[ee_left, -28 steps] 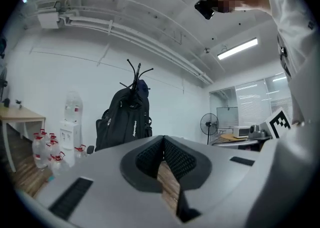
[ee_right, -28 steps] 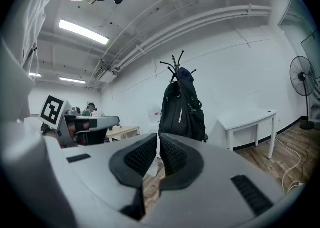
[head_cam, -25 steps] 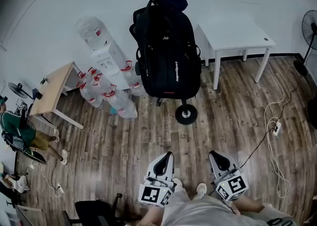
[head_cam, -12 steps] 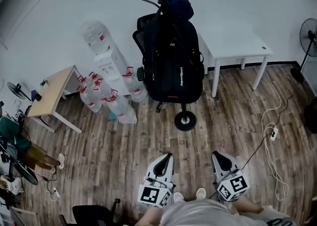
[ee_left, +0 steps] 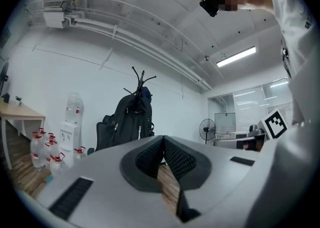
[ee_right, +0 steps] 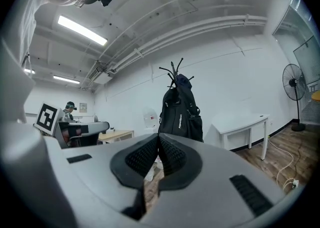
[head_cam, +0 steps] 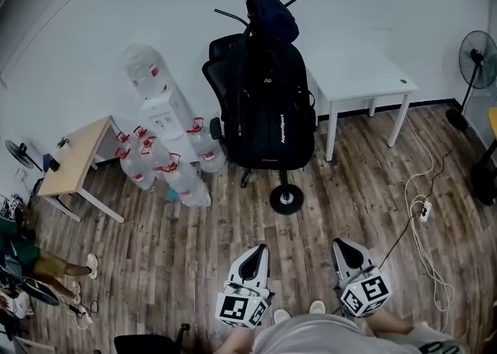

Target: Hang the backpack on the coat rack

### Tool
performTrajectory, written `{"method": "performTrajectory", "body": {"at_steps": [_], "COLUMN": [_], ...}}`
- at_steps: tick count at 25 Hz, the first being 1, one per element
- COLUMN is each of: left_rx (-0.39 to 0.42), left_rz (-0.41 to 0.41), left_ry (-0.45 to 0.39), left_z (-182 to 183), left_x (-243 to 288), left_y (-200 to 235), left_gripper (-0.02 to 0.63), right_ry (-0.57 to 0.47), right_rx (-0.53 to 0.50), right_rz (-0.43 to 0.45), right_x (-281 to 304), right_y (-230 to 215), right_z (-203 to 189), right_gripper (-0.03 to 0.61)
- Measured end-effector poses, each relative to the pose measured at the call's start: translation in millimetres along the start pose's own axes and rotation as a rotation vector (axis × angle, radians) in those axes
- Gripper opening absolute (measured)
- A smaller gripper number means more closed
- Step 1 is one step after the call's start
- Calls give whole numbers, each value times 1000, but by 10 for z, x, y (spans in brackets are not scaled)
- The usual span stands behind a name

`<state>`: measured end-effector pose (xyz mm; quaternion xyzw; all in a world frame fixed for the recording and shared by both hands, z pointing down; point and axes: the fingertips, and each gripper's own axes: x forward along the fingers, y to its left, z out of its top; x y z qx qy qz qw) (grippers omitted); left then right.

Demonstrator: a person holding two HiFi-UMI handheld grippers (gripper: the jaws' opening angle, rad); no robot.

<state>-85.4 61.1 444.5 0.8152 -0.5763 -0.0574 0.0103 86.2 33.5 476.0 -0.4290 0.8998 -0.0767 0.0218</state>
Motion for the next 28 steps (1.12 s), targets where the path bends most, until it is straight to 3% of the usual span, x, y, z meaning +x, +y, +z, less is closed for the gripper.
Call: {"method": "performTrajectory", "body": {"at_steps": [28], "left_rx": [11], "left_rz": [-72], "left_ry": [27], "left_z": [-101], "left_x": [-9], "left_y": [-158], "left_gripper": [8], "right_ry": [41], "right_rx": [-47], "right_rz": [-13], "right_x": [-34], "right_y": [86], "right_z": [-79], "right_gripper": [14]}}
